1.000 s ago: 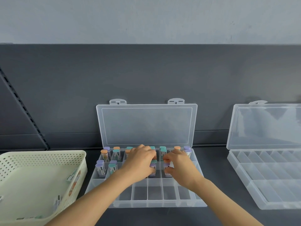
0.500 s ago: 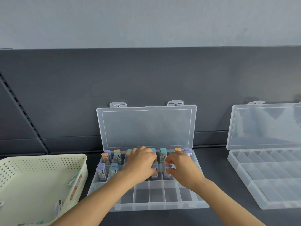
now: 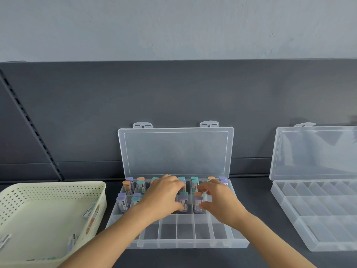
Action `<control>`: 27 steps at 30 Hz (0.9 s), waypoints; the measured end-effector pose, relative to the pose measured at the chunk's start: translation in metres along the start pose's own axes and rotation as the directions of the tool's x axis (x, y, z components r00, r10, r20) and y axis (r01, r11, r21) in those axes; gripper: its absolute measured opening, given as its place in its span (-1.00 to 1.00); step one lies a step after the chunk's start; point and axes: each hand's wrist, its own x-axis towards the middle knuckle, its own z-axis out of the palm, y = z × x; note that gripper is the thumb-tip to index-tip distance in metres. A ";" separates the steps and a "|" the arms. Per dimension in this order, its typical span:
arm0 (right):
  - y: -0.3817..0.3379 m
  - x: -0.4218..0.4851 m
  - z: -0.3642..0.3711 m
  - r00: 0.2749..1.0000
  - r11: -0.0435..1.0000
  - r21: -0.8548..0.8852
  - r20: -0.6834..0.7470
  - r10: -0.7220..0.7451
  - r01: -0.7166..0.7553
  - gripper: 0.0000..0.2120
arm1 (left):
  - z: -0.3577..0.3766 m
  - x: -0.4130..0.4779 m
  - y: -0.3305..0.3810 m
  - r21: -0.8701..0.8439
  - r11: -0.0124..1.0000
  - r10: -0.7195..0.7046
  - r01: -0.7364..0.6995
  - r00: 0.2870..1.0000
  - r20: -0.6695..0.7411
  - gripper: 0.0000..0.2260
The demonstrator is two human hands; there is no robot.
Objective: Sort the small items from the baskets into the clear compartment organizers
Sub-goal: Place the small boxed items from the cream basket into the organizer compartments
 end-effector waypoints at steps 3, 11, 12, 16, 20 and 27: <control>-0.003 -0.002 -0.010 1.000 0.999 0.035 -0.022 -0.018 0.019 -0.57 | -0.009 -0.011 -0.006 -0.009 1.000 -0.019 0.019 1.000 -0.007 -0.46; -0.024 -0.005 -0.010 0.995 0.993 0.066 -0.034 -0.094 0.096 -0.58 | -0.019 -0.044 -0.014 -0.144 0.984 -0.121 0.109 0.990 -0.079 -0.43; -0.027 -0.006 -0.008 0.994 0.993 0.061 -0.027 -0.103 0.104 -0.58 | -0.019 -0.047 -0.015 -0.150 0.982 -0.131 0.117 0.988 -0.085 -0.43; -0.041 -0.008 -0.006 0.987 0.987 0.010 -0.020 -0.159 0.159 -0.56 | -0.023 -0.061 -0.025 -0.143 0.982 -0.141 0.124 0.983 -0.118 -0.43; -0.062 -0.005 -0.006 0.972 0.971 -0.014 -0.001 -0.237 0.237 -0.56 | -0.031 -0.077 -0.044 -0.141 0.978 -0.174 0.151 0.969 -0.173 -0.44; -0.114 0.013 0.016 0.978 0.973 0.100 0.000 -0.210 0.209 -0.54 | -0.043 -0.108 -0.103 -0.154 0.968 -0.231 0.199 0.944 -0.234 -0.52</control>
